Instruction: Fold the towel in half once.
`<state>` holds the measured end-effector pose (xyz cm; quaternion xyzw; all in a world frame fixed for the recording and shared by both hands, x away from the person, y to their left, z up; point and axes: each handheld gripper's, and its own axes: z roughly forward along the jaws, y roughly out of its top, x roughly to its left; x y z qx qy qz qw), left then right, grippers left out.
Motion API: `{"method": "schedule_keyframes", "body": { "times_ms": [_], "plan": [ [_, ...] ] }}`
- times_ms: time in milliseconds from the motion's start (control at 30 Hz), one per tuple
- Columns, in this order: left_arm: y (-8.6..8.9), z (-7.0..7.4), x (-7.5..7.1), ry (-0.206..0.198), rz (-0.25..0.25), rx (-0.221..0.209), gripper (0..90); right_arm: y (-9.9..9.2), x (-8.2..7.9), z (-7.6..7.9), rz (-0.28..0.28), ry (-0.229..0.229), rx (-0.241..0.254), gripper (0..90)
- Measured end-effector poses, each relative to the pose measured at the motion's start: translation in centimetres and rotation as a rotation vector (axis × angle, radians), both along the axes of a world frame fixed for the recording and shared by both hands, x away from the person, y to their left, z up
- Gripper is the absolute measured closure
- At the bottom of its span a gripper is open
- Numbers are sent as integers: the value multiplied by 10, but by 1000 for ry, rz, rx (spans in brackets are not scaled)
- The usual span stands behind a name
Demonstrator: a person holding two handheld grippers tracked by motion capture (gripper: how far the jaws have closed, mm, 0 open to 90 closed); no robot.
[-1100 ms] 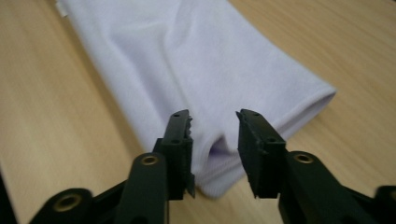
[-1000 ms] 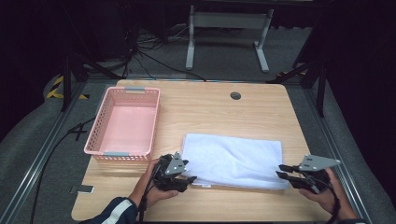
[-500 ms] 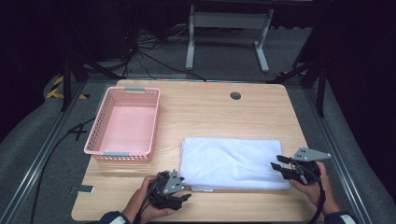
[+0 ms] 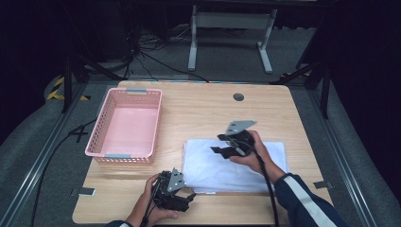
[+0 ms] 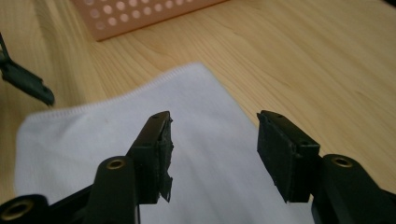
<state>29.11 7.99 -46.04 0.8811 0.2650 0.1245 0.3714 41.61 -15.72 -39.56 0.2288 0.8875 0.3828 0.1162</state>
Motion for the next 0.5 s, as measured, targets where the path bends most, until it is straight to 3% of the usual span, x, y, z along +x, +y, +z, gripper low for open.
{"method": "schedule_keyframes", "body": {
  "times_ms": [67,133,200,300,333,400,433,500],
  "plan": [
    [-6,-3,4,-1,3,10,164,25,13,-4,21,38,-12,430],
    [-11,-6,7,24,0,1,169,49,26,-10,48,62,-55,387],
    [-16,-10,8,19,-4,23,164,63,34,-15,53,47,-83,392],
    [-18,-13,11,12,-21,30,150,77,49,-24,56,121,-108,378],
    [-19,-14,12,-2,-14,21,154,80,53,-28,52,122,-129,376],
    [-17,-15,15,15,-25,17,154,83,61,-36,40,147,-132,378],
    [-17,-16,16,22,-14,-2,152,85,63,-40,34,155,-151,377],
    [-16,-16,17,19,-23,2,160,86,65,-46,36,159,-180,367]
  ]
}}
